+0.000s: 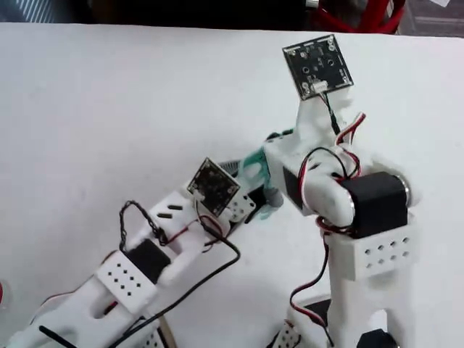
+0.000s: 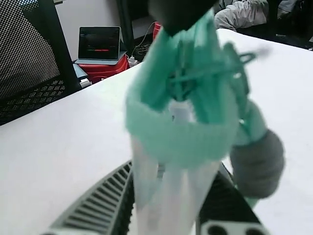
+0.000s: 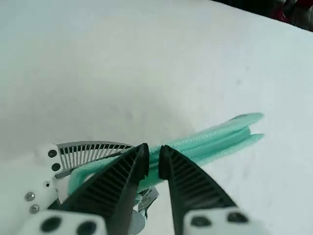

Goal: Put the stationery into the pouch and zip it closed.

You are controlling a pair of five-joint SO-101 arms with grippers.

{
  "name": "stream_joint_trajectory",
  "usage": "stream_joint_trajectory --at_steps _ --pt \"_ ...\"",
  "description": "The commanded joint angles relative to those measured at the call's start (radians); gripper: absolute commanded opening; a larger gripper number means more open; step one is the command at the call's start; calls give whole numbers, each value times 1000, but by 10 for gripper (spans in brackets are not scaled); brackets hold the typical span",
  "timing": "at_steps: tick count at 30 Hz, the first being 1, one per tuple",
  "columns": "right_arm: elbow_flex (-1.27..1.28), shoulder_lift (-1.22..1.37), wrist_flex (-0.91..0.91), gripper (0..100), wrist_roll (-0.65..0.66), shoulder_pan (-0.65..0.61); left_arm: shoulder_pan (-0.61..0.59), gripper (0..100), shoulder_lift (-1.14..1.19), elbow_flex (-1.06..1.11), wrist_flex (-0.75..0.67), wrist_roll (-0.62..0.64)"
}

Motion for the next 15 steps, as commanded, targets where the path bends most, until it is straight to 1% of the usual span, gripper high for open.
stream_joint_trajectory --at_steps 1,7,10,13,15 --pt "14 53 -13 19 11 42 -5 172 -5 -5 -29 -3" --pt "15 91 -27 19 14 147 -1 172 -5 -5 -29 -3" --pt "17 137 -44 19 38 199 12 172 -5 -5 -29 -2" --pt "17 173 -42 19 38 200 93 172 -4 -9 -57 -9" --pt "11 179 -39 19 38 200 139 166 8 -8 -121 -11"
